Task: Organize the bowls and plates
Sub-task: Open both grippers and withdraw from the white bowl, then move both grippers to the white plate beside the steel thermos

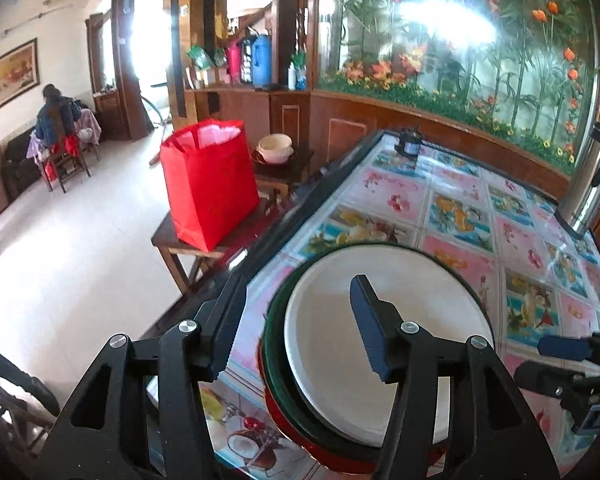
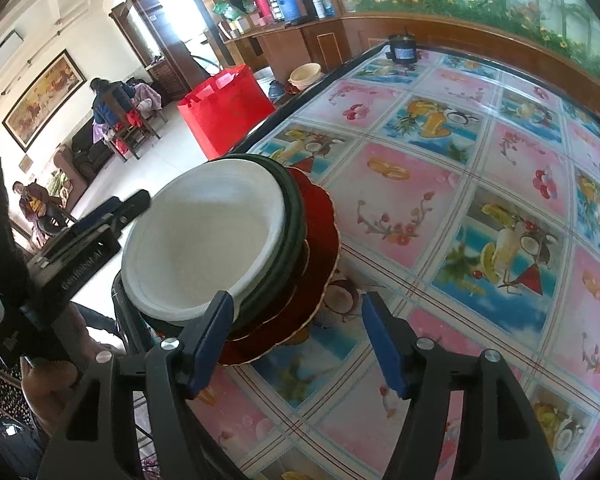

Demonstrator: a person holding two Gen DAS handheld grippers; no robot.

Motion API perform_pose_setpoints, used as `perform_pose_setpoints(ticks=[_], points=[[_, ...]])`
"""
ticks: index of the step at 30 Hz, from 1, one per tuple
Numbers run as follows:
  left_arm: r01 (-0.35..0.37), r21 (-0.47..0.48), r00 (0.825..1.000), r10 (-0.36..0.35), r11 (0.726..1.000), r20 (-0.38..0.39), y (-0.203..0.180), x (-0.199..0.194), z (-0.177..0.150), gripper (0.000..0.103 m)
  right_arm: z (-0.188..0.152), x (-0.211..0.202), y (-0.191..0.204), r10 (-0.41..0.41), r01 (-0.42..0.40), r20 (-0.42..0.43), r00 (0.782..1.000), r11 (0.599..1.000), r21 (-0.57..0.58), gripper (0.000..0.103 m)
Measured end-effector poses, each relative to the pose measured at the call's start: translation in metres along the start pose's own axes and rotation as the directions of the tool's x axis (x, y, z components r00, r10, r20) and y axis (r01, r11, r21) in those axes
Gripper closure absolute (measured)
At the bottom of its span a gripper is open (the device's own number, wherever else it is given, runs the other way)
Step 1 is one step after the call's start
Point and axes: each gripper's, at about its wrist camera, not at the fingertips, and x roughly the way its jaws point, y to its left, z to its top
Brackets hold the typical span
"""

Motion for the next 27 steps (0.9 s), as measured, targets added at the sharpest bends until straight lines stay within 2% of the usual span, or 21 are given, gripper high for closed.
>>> perform_pose_setpoints(ticks=[3,6,9,13,19,27], points=[[-0.001,-0.003,1.0,0.001,1.0,0.03,-0.002,-0.007,0.007,0.048,-0.002,-0.001,-0.003,-0.005,0.005,0.001,1.0,1.0,0.008,0.035],[0.025,0.003,0.999,-0.025,1.0,0.048,-0.01,-0.014,0.01,0.042,-0.005,-0.006,-0.005,-0.01,0.01,0.014,1.0,1.0,0.012,0.035],[0.072,0.011,0.996,-0.072,0.997,0.052,-0.024,-0.019,0.011,0.041,-0.007,-0.011,-0.007,-0.017,0.017,0.023,1.0,1.0,0.012,0.033],[0.14,0.044,0.989,-0.142,0.989,0.041,-0.054,-0.023,0.009,0.041,-0.013,-0.018,-0.015,-0.044,0.044,0.028,0.999,0.999,0.023,0.031],[0.203,0.086,0.979,-0.204,0.975,0.005,-0.099,-0.023,0.0,0.041,-0.026,-0.031,-0.041,-0.078,0.075,0.034,0.996,0.994,0.079,0.031],[0.307,0.156,0.952,-0.302,0.939,-0.058,-0.167,-0.024,-0.012,0.041,-0.045,-0.057,-0.079,-0.132,0.121,0.055,0.99,0.978,0.171,0.029]])
